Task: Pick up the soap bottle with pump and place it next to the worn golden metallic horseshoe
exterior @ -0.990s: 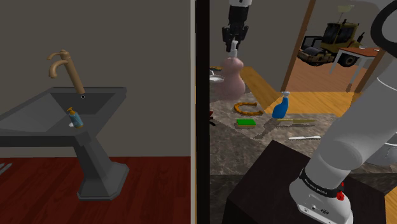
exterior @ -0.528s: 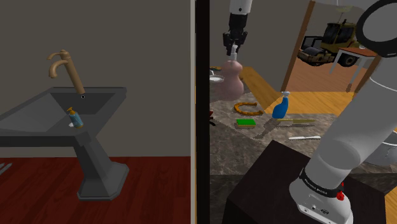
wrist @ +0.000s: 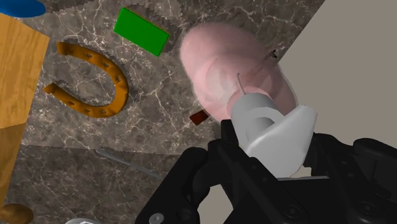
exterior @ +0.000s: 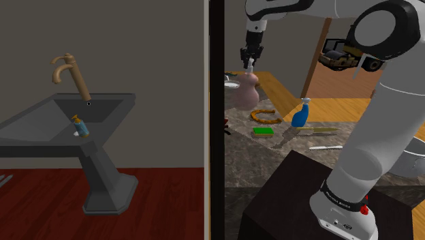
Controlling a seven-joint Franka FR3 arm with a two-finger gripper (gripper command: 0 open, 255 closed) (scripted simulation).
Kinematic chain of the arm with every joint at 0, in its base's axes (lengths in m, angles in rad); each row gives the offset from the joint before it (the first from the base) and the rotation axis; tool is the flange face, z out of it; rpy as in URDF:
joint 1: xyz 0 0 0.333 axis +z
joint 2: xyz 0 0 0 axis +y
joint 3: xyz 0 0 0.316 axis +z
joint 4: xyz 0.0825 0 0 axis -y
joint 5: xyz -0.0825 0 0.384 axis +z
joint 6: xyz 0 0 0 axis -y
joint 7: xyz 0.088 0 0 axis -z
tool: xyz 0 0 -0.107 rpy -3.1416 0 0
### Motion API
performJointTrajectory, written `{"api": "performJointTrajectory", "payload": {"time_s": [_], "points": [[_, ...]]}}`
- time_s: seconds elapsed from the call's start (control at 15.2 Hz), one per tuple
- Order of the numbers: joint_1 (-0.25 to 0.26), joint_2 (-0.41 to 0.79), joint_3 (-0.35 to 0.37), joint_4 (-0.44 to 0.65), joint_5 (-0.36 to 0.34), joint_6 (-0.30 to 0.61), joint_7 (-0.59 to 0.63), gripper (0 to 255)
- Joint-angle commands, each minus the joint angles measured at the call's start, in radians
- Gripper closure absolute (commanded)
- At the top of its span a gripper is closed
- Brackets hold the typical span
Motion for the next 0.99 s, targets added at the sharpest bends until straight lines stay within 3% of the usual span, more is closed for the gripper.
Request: {"api": "performJointTrajectory", "payload": {"time_s": [0.0, 0.46, 0.92], "points": [[-0.014, 0.042, -0.012, 0.009, 0.008, 0.035, -0.027, 255], [-0.076, 0.225, -0.045, 0.108, 0.05, 0.116, -0.126, 255], [-0.151, 0.45, -0.057, 0.297, 0.099, 0.148, -0.211, 255]]}}
